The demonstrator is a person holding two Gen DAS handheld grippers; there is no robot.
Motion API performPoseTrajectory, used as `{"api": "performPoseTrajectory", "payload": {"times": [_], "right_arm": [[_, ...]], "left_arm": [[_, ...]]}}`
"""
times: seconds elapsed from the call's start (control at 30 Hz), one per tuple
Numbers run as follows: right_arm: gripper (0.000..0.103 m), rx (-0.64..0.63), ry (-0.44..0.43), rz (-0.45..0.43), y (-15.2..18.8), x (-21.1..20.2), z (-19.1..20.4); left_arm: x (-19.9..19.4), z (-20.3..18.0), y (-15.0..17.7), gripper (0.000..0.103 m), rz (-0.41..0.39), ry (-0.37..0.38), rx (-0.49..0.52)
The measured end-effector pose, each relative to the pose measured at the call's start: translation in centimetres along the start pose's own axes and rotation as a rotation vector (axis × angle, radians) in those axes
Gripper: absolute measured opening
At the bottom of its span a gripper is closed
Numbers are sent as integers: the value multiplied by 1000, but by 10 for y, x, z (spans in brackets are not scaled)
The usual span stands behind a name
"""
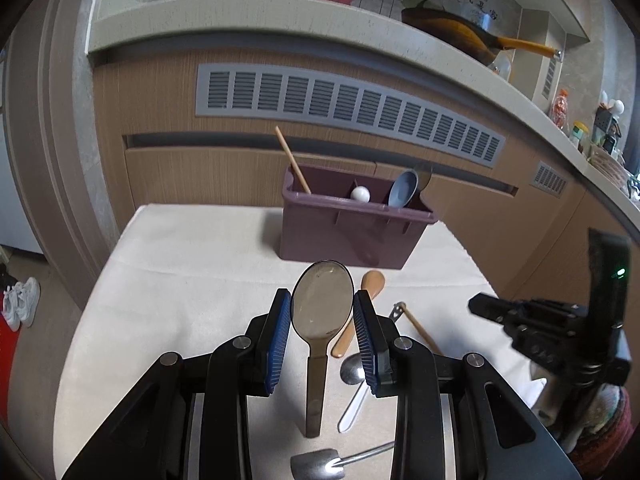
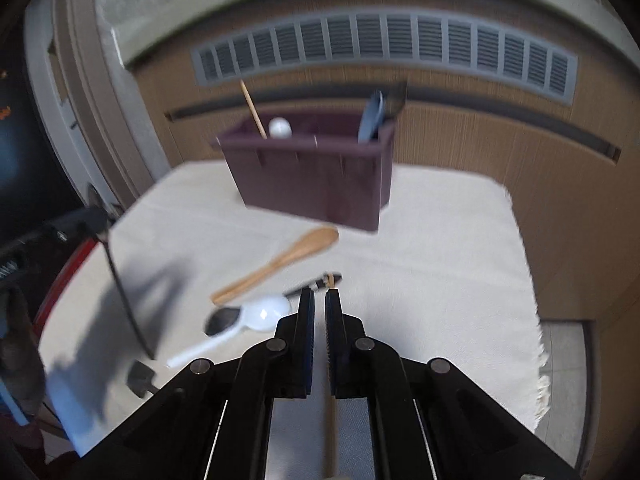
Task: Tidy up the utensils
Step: 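Close the right tool on the wooden chopstick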
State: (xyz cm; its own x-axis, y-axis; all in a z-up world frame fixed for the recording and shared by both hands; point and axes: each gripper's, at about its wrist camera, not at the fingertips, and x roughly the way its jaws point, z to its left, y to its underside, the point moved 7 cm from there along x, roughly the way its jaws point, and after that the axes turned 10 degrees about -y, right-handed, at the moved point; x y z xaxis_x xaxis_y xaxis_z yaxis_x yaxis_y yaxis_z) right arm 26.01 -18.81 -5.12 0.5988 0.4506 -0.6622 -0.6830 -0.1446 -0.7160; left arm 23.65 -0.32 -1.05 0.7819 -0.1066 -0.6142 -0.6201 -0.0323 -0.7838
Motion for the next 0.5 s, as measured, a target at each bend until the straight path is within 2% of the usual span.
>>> {"api": "performPoseTrajectory", "payload": {"times": [0.13,0.27,0.37,0.5], "right_arm": [[6,-44,-1,-23,-10,-13,9],[9,-37,-10,94,4,11,1],[10,-7,24,166,20,33,-10],[10,13,14,229,33,54,-17]], "left_arm": [[-10,-1,-5,33,-22,-2,4],[-14,-1,-5,33,-25,-8,7],[-13,1,-5,32,-19,-14,6],[-10,3,-3,32,-6,-16,4]]}}
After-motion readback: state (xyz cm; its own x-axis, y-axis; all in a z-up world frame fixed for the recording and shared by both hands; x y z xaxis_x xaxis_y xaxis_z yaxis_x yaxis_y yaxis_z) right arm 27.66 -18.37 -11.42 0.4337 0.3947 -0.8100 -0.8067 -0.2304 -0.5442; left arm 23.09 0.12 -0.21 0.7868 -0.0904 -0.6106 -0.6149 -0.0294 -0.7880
